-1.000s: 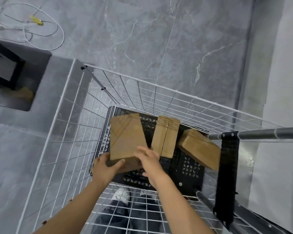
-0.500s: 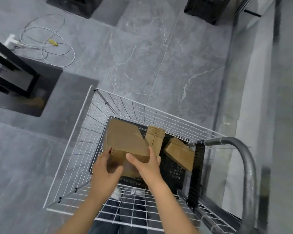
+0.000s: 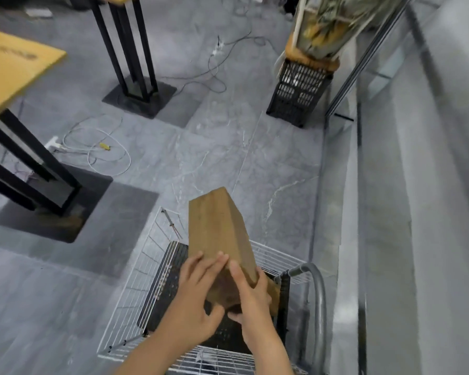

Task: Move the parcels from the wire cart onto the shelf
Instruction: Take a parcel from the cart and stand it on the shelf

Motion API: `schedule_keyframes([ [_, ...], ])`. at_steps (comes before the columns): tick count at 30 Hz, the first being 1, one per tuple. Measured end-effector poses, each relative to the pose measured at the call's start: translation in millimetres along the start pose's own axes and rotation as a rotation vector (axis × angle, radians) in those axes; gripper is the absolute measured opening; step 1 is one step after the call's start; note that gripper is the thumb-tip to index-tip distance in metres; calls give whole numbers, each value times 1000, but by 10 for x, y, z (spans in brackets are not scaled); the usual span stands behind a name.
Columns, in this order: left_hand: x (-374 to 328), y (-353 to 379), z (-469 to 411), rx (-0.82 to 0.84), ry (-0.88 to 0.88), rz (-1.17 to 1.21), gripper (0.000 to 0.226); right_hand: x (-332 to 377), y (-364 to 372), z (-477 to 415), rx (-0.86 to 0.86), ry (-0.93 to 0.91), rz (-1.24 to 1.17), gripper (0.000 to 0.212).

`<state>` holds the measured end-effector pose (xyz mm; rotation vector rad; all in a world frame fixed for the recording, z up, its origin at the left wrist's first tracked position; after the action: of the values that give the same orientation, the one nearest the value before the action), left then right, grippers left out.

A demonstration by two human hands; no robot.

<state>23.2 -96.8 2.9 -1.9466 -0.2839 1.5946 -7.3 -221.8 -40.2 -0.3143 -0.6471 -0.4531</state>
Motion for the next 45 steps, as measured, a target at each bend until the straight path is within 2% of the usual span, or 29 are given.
schedule_keyframes([
  [4, -432, -106, -9, 17, 231, -31, 77, 145, -118, 355, -9, 86, -364, 116],
  [7, -613, -237, 37, -10, 398, 18, 66, 224, -157, 578, -59, 53, -484, 92],
  [9, -648, -383, 84, -69, 444, 63, 64, 283, -177, 735, -97, 56, -553, 87],
  [10, -628, -481, 75, -100, 382, 109, 66, 315, -181, 811, -99, 69, -611, 86],
  [13, -485, -718, -27, -109, -29, 331, 91, 436, -192, 1079, -1, 88, -894, 70],
  [16, -499, -739, -88, 138, -358, 555, 135, 466, -164, 1422, 164, 151, -1166, 71],
  [18, -624, -726, -76, 323, -433, 696, 143, 433, -124, 1653, 276, 174, -1345, 83],
  [21, -877, -733, -36, 531, -402, 851, 122, 400, -75, 1967, 428, 163, -1435, 95],
  [24, -1201, -779, 140, 731, -437, 1044, 96, 330, -94, 2288, 526, 87, -1459, 96],
  [27, -1377, -788, 301, 784, -485, 1125, 94, 201, -198, 2573, 527, 9, -1398, 88],
  [29, -1453, -770, 420, 802, -482, 1114, 89, 85, -328, 2748, 420, -33, -1276, 74],
  [30, -1469, -762, 475, 798, -485, 1098, 82, -1, -444, 2810, 282, -55, -1192, 63],
  [32, -1522, -747, 576, 804, -453, 1043, 79, -245, -841, 2941, -173, -150, -1014, 34],
  [33, -1573, -743, 622, 815, -401, 995, 91, -356, -1072, 3059, -411, -230, -919, 25],
  [35, -1691, -695, 750, 840, -264, 870, 120, -458, -1404, 3413, -720, -429, -692, 30],
  [37, -1866, -637, 962, 865, -155, 771, 129, -508, -1505, 3799, -797, -588, -462, 41],
  [40, -2279, -604, 1557, 891, 9, 641, 118, -780, -1558, 4249, -855, -666, -180, 65],
  [42, -2450, -555, 1901, 875, 81, 627, 110, -1001, -1478, 4443, -850, -618, -93, 78],
  [45, -2685, -474, 2618, 1001, 188, 624, 111, -1601, -1544, 4894, -959, -500, -67, 102],
])
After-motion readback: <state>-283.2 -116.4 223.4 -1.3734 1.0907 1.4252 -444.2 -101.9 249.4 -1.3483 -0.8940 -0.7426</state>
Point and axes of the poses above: each hand's wrist, its own z-axis away from the middle knuckle, its own y-axis out of the palm, x = y × z, the point moved 6 cm from there along -z, towards the middle knuckle, and after that the axes turned 8 degrees about -x, right-handed, at the moved point
